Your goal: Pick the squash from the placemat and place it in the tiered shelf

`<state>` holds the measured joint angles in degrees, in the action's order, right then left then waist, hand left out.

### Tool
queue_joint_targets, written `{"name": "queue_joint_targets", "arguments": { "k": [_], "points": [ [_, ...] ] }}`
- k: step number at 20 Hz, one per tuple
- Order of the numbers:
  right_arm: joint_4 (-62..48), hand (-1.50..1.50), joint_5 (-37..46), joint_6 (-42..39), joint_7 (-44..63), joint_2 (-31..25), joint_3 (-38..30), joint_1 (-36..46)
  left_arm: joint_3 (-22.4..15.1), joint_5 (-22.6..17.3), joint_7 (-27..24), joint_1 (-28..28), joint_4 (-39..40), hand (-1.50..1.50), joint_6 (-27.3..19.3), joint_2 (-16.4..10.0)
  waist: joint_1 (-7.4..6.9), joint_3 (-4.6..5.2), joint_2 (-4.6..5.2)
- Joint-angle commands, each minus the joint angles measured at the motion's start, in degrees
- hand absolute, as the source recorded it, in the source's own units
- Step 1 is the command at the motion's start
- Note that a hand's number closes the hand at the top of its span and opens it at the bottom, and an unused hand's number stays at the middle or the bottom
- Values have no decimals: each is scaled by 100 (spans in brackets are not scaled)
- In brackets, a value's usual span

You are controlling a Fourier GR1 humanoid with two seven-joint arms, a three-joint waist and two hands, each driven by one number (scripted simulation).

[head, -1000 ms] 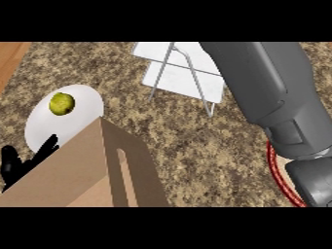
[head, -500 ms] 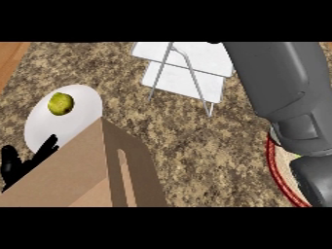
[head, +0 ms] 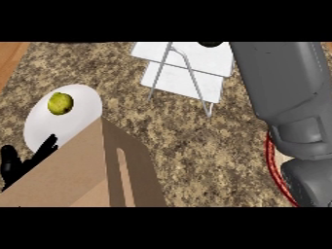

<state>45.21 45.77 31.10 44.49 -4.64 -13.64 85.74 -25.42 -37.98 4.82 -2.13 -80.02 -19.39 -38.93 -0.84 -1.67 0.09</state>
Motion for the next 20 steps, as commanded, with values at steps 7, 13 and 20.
{"name": "queue_joint_targets", "arguments": {
  "k": [7, 13, 20],
  "points": [
    [487, -150, 525, 805, 523, -674, -256, -336, 34, -210, -120, 346, 82, 0, -203, 435, 259, 171, -42],
    [1670, -150, 573, 594, 1038, -1003, -523, -890, -40, -352, -223, 135, 148, 0, -269, 306, 459, 167, -122],
    [3192, -150, -340, -709, 1079, -1582, -767, -1659, -93, -526, -215, 219, 81, 0, -213, 169, 455, 163, -104]
  ]
}}
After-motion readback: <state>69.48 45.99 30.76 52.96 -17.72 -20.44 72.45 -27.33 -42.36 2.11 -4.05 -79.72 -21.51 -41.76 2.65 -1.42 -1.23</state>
